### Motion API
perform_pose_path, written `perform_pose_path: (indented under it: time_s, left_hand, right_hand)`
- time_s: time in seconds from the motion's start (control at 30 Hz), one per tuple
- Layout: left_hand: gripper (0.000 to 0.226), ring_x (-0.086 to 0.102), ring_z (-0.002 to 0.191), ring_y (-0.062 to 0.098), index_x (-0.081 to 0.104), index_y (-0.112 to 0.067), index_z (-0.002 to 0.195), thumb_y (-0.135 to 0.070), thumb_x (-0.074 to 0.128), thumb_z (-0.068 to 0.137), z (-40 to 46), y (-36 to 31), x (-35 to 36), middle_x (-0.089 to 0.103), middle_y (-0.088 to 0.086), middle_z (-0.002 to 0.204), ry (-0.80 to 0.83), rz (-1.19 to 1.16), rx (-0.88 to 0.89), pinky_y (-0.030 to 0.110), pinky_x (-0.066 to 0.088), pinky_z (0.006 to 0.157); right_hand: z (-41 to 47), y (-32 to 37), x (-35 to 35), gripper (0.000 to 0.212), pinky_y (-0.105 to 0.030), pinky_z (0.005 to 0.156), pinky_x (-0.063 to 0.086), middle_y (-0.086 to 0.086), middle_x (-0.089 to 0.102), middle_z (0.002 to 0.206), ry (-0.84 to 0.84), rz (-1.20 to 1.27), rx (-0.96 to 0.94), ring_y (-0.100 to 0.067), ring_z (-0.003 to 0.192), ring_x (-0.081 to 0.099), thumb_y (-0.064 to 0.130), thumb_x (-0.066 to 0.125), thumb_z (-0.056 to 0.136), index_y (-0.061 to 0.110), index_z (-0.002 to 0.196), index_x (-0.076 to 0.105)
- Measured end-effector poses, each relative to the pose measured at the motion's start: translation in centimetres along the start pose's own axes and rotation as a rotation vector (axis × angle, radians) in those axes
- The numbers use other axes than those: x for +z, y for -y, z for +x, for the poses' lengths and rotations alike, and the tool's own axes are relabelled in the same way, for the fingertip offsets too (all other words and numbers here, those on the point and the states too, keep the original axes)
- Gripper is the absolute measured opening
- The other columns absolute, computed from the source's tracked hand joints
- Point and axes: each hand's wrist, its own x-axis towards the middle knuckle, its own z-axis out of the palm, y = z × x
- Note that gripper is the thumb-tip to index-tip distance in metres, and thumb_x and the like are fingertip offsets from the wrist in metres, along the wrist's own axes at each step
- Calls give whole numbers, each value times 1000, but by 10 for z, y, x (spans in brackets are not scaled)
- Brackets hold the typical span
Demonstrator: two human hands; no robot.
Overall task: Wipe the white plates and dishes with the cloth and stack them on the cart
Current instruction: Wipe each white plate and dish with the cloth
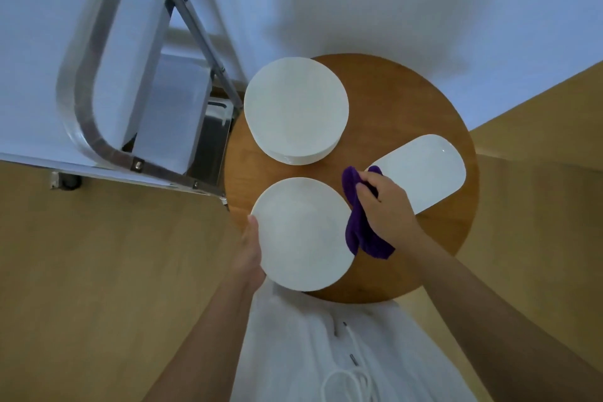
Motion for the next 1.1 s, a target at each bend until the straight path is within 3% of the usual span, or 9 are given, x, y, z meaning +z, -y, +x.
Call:
perform_pose_path:
  time_s: [0.13,0.3,0.4,0.57,0.7,0.8,0.97,1.03,1.1]
  left_hand:
    - [64,49,126,43,41,-19,143,-57,23,95,25,9,1,51,18,139,1,33,7,69,34,102]
    - [64,43,134,35,39,-20,145,-61,28,97,46,11,13,45,11,146,-155,194,-140,56,35,109]
    - [58,50,123,28,41,-28,141,-61,23,97,51,11,14,52,2,135,-96,250,-87,57,38,105]
    - [44,55,101,22,55,-18,114,-50,27,100,56,13,8,57,2,107,-350,573,30,44,45,98]
    - [47,52,115,30,50,-11,129,-44,29,103,67,6,12,55,11,126,-451,540,-159,47,42,102]
    - [43,52,118,32,49,-10,132,-38,36,103,68,3,14,55,11,129,-436,557,-198,46,43,100]
    - [37,53,117,27,47,-14,135,-30,42,101,70,-37,19,55,6,130,-514,665,96,46,43,102]
    - [30,54,103,18,53,-16,127,-27,39,102,76,-71,26,56,0,110,-531,570,239,40,44,96]
    - [26,52,80,8,59,-15,101,-27,36,103,87,-105,35,55,-4,85,-514,545,383,31,45,83]
  right_hand:
    - [-4,-10,10,32,-10,64,37,10,53,104,26,-3,51,-8,90,51,22,42,100,18,131,48]
    - [-3,-19,18,31,-10,62,37,8,55,106,5,17,112,-7,86,51,22,42,100,20,129,48]
    - [-1,-20,22,31,-10,61,36,11,53,103,17,7,118,-6,82,50,22,41,100,20,130,48]
    - [3,-17,31,33,-12,63,38,8,54,107,27,38,150,-8,89,52,23,42,100,20,132,47]
    - [4,-15,36,33,-16,68,39,2,59,114,54,41,164,-11,97,55,22,42,100,19,133,47]
    - [4,-12,38,33,-15,66,39,2,59,110,70,41,167,-11,96,55,23,42,100,19,133,47]
    - [5,-3,37,32,-13,65,37,5,59,102,55,57,152,-9,89,55,22,41,100,18,130,50]
    - [7,2,37,32,-12,65,36,5,59,102,38,65,148,-7,87,54,23,41,100,19,129,50]
    - [10,8,36,32,-11,64,35,7,58,101,22,74,146,-6,87,53,23,41,99,19,129,51]
